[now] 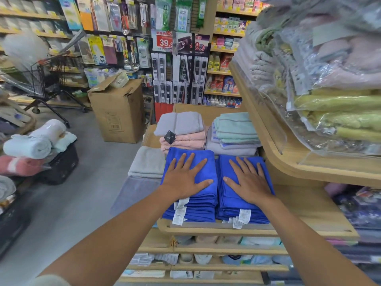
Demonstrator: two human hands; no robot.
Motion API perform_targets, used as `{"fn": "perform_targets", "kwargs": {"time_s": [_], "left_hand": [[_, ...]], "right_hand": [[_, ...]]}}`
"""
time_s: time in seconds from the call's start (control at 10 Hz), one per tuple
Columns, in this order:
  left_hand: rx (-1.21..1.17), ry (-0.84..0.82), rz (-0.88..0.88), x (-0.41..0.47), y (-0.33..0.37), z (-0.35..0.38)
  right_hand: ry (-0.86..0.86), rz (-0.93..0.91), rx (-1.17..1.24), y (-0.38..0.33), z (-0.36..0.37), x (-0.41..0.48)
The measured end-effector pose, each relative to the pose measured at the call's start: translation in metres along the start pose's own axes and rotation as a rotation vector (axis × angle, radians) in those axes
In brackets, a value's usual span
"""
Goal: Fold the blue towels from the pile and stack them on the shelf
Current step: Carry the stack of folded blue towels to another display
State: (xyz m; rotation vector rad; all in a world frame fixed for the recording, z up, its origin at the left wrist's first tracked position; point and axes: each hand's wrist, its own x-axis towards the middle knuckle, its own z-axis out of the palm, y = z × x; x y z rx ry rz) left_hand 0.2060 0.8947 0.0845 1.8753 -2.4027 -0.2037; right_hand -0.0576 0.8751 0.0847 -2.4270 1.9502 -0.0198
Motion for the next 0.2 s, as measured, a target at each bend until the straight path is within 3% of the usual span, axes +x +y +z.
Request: {"fn": "perform_targets", "kwargs": {"time_s": [0.1,0.2], "left_hand": [[-0.008,-0.006,0.006,-0.003,0.002,-0.008],[-0.058,0.109,0.089,-0.025,0.001,-0.020]], "right_hand": [[-0.012,0.031,0.037,-0.003,-0.011,-0.001],[0.112,0.030,0.172,-0.017,-0.024,-0.018]]}}
